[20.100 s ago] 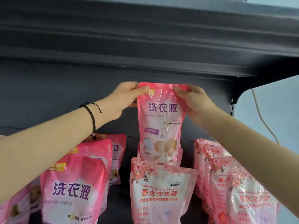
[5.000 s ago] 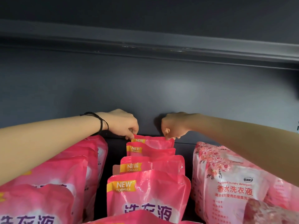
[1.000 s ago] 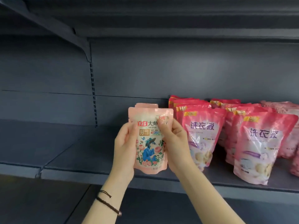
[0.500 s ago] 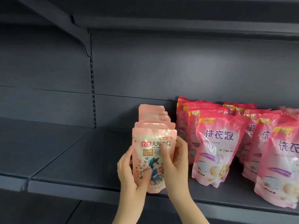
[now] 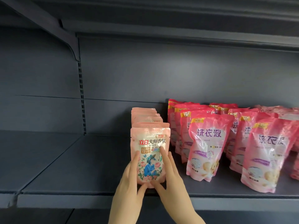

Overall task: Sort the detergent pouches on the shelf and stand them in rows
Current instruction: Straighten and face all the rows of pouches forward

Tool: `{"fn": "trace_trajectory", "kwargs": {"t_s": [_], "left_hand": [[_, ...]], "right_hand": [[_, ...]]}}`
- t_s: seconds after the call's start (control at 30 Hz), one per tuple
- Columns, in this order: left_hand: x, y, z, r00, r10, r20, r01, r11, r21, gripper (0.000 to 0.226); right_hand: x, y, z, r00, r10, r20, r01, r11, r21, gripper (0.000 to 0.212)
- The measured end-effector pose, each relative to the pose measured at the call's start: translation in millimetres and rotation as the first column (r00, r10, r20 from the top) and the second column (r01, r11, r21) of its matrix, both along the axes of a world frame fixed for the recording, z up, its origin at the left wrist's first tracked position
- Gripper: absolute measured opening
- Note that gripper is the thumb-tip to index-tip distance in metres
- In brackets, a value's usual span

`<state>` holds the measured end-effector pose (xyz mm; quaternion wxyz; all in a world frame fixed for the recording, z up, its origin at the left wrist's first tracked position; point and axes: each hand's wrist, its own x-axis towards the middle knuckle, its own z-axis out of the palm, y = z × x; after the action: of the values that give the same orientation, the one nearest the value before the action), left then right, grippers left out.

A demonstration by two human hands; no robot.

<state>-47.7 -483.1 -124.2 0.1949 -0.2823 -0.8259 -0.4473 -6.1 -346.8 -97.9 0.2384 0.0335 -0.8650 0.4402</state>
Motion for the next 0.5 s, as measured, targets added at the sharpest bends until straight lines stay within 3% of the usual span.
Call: {"fn": "trace_trajectory", "kwargs": {"t_s": [0.23,0.5], "left_hand": [[-13.6,1.6,4.9,1.000,0.002,0.031,-0.003,0.998,0.055,0.103],[-19.9,-0.1,15.9,0.985,-0.118,0.124,0.078,0.954,0.288,0.103]], "right_hand": [[-13.0,-1.2,2.2,0.998,0.051,-0.021,-0.052,0.997,-0.048,0.110],[-18.0,18.4,2.6,0.991,0.126,0.035,-0.118,0.978,-0.172,0.118]]}}
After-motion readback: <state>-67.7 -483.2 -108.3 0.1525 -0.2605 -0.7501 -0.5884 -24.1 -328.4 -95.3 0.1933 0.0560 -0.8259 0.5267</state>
